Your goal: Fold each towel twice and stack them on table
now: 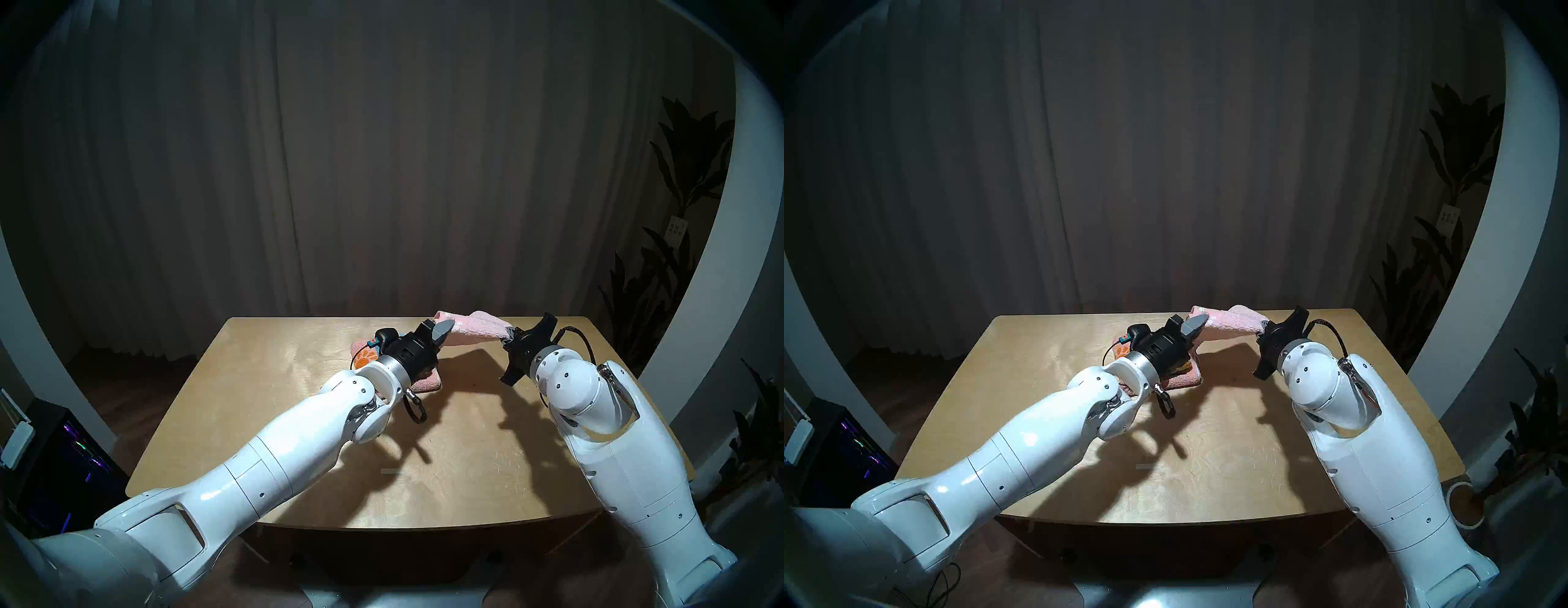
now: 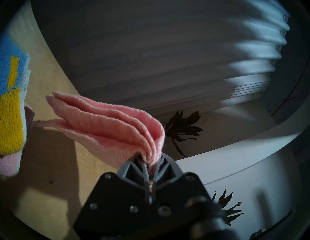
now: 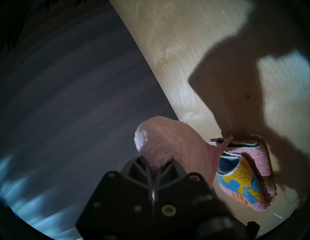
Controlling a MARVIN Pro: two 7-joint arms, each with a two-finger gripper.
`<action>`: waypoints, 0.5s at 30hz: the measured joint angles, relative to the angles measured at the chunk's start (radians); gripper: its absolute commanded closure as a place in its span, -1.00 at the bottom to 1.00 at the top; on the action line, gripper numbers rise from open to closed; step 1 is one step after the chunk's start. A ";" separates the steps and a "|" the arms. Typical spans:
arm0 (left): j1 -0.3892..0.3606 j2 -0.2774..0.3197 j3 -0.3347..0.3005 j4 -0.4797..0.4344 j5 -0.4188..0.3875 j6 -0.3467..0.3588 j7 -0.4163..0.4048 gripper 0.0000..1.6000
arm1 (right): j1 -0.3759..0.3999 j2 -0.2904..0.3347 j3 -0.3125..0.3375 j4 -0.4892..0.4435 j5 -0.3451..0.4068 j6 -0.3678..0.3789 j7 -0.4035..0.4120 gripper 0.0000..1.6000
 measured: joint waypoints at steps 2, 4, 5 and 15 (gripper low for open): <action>0.001 0.008 -0.007 -0.006 0.001 -0.002 0.000 1.00 | 0.011 -0.005 -0.011 0.001 -0.005 -0.003 0.000 1.00; 0.002 0.018 -0.015 -0.012 0.002 -0.004 -0.001 1.00 | 0.024 -0.012 -0.027 0.005 -0.011 -0.007 0.000 1.00; 0.002 0.020 -0.016 -0.013 0.003 -0.005 -0.001 1.00 | 0.027 -0.014 -0.031 0.006 -0.013 -0.007 0.000 1.00; 0.014 0.068 -0.051 -0.032 -0.001 -0.011 -0.003 1.00 | 0.092 -0.047 -0.112 0.044 -0.044 -0.025 0.001 1.00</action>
